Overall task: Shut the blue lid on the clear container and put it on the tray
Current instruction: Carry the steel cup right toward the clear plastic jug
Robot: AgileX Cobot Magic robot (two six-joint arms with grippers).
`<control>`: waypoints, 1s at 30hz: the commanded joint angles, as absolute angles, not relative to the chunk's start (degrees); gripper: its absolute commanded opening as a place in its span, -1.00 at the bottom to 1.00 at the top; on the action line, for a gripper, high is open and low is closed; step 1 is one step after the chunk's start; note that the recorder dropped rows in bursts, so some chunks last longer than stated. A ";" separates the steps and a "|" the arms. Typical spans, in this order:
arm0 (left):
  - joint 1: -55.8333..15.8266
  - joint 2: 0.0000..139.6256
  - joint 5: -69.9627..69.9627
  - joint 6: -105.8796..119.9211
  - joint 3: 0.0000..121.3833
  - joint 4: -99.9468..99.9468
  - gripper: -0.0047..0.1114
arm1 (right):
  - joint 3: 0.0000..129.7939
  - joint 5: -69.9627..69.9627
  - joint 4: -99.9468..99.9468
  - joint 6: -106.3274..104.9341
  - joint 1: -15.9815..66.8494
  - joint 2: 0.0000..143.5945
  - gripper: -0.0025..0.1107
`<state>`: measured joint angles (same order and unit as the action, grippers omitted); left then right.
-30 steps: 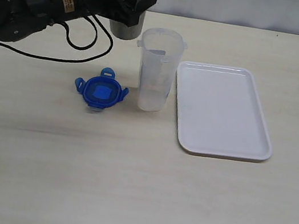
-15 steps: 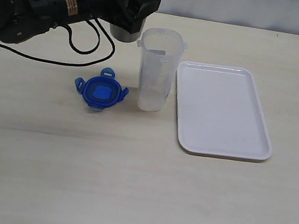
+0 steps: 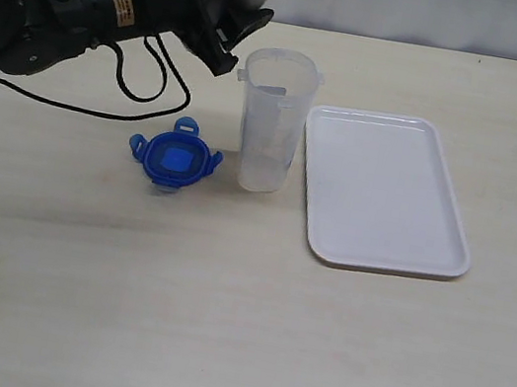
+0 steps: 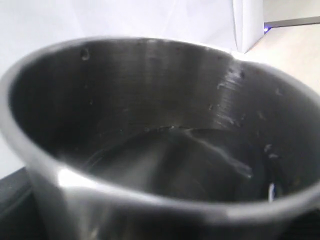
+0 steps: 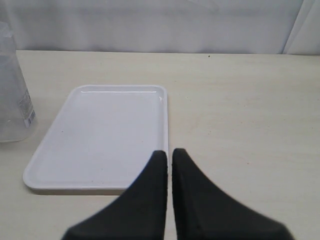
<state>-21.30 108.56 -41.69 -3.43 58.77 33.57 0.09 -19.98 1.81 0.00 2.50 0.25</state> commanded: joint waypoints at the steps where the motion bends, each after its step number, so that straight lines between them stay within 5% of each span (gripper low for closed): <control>1: -21.38 107.67 -45.55 1.36 59.65 32.30 -0.92 | 0.00 -19.81 1.76 -0.32 2.15 0.00 -0.88; 30: -21.38 107.67 -42.32 11.30 59.65 30.59 -0.92 | 0.00 -19.81 1.76 -0.32 2.15 0.00 -0.88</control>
